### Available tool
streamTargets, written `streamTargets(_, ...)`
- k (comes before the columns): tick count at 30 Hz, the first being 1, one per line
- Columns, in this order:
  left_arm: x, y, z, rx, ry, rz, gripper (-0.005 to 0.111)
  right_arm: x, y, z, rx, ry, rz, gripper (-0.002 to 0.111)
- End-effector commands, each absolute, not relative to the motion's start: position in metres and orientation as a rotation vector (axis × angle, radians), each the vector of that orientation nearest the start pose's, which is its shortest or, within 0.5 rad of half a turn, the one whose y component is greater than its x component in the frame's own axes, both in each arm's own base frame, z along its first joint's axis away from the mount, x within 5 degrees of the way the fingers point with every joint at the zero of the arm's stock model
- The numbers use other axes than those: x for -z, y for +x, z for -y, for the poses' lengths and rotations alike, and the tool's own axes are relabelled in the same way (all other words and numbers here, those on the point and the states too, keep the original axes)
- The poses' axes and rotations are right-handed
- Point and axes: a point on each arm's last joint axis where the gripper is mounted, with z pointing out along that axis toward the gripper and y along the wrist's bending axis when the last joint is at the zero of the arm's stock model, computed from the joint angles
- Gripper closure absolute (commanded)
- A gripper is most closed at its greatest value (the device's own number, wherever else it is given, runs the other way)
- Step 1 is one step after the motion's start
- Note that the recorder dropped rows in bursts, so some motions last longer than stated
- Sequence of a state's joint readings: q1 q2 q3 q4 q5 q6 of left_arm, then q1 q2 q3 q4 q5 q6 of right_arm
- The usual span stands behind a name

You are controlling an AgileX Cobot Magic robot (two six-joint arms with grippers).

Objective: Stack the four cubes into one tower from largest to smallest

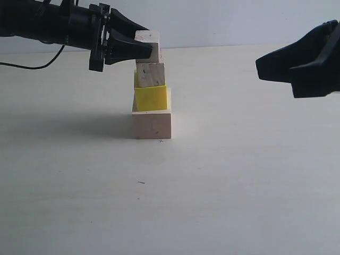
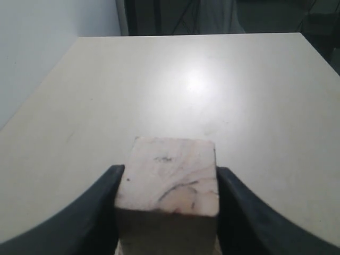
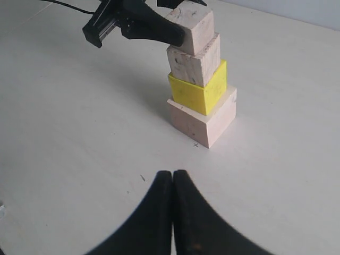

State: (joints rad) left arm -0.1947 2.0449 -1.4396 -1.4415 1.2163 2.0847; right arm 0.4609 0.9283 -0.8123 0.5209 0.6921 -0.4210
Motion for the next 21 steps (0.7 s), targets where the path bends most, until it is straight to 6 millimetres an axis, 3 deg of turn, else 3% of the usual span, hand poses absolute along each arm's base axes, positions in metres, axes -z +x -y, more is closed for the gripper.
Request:
streamTargets(1, -0.2265, 0.3911, 0.1646, 1.005, 1.377, -1.400, 0.067, -0.3350, 0.1498, -0.1048, -0.594, -0.691, -2.133, 0.108)
streamTargets(5, -0.2265, 0.3911, 0.1646, 1.005, 1.377, -1.400, 0.067, -0.3350, 0.1498, -0.1048, -0.594, -0.691, -2.133, 0.108)
streamTargets(7, -0.2265, 0.3911, 0.1646, 1.005, 1.377, -1.400, 0.073, -0.3350, 0.1498, -0.1048, -0.594, -0.691, -2.133, 0.108)
streamTargets(10, -0.2262, 0.3909, 0.1645, 1.003, 1.383, -1.399, 0.096, -0.3350, 0.1498, -0.1048, -0.594, -0.691, -2.133, 0.108)
streamTargets(12, -0.2262, 0.3909, 0.1645, 0.998, 1.386, -1.393, 0.104, -0.3350, 0.1498, -0.1048, -0.594, -0.691, -2.133, 0.108)
streamTargets(17, -0.2258, 0.3907, 0.1644, 0.998, 1.391, -1.396, 0.103, -0.3350, 0.1498, -0.1048, -0.594, -0.691, -2.133, 0.108)
streamTargets(21, -0.2259, 0.3907, 0.1644, 0.998, 1.390, -1.396, 0.083, -0.3350, 0.1498, -0.1048, -0.594, -0.691, -2.133, 0.108)
